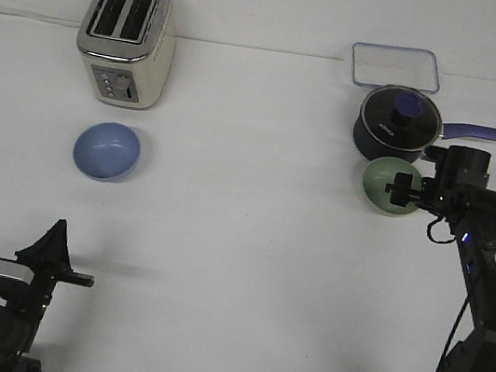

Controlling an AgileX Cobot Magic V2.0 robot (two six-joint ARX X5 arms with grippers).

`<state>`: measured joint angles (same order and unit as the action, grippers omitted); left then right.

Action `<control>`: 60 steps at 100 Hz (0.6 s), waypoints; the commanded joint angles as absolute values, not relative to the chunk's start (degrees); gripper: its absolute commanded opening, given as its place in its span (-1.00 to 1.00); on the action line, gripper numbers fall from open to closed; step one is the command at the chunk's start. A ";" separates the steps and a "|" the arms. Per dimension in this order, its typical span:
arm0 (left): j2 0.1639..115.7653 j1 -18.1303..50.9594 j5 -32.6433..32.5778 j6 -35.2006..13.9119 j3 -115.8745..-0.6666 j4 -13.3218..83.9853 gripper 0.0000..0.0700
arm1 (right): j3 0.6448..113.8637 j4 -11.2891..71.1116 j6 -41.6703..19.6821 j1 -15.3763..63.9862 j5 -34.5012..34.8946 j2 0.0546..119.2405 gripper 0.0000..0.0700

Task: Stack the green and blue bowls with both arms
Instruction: 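Reach the right gripper forward to the pale green bowl and grasp its rim, then lift the green bowl and carry it toward the table center, nearer the robot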

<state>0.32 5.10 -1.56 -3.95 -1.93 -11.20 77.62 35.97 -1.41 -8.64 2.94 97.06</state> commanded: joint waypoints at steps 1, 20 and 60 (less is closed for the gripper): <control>0.19 5.15 -1.72 -3.97 -0.80 -12.03 -0.97 | 78.87 35.05 -0.14 -8.73 2.98 99.53 0.44; 0.19 5.15 -1.72 -3.97 -0.80 -12.01 -0.97 | 78.87 34.50 -0.14 -8.73 3.01 103.11 0.36; 0.19 5.15 -1.72 -3.97 -0.80 -12.05 -0.97 | 78.87 34.94 -0.23 -8.75 5.02 103.15 -1.00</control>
